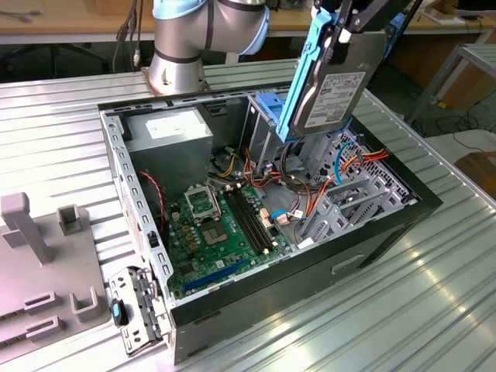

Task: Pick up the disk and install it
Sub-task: 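Insert the disk into the insertion slot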

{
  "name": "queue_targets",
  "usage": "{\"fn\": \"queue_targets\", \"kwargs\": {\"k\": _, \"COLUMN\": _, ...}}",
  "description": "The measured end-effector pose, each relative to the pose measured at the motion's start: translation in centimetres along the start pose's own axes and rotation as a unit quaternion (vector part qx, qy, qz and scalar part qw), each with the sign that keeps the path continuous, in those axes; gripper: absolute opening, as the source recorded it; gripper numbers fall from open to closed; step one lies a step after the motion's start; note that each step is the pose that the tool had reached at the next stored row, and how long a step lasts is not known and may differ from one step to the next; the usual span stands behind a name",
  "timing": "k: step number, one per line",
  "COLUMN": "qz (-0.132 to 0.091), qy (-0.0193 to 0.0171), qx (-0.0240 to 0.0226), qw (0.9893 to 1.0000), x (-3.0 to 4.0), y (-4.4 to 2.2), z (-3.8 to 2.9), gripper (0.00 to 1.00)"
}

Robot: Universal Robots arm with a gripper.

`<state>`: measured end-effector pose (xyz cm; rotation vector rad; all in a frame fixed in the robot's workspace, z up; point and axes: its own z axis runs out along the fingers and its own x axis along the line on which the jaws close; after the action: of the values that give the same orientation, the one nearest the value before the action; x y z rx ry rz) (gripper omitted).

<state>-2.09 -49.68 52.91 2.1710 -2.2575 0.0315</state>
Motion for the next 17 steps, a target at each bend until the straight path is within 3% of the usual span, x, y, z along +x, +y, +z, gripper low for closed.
{"fn": "queue_targets", "kwargs": {"k": 10, "qz": 0.0, "qy": -0.0005, "qx": -0.0001, "qw": 1.0, "x": 0.39, "y": -0.02, "z": 0.06, "gripper": 0.37}}
{"fn": "queue_targets", "kwargs": {"k": 14, "qz": 0.002, "qy": -0.0016, "qx": -0.0002, "qw": 1.0, "x": 2.18, "y": -0.13, "z": 0.57, "gripper": 0.37}}
{"fn": "queue_targets", "kwargs": {"k": 15, "qz": 0.002, "qy": -0.0042, "qx": -0.0002, "qw": 1.0, "x": 2.35, "y": -0.31, "z": 0.66, "gripper": 0.37}}
{"fn": "queue_targets", "kwargs": {"k": 17, "qz": 0.002, "qy": -0.0049, "qx": -0.0002, "qw": 1.0, "x": 2.54, "y": -0.95, "z": 0.81, "gripper": 0.37}}
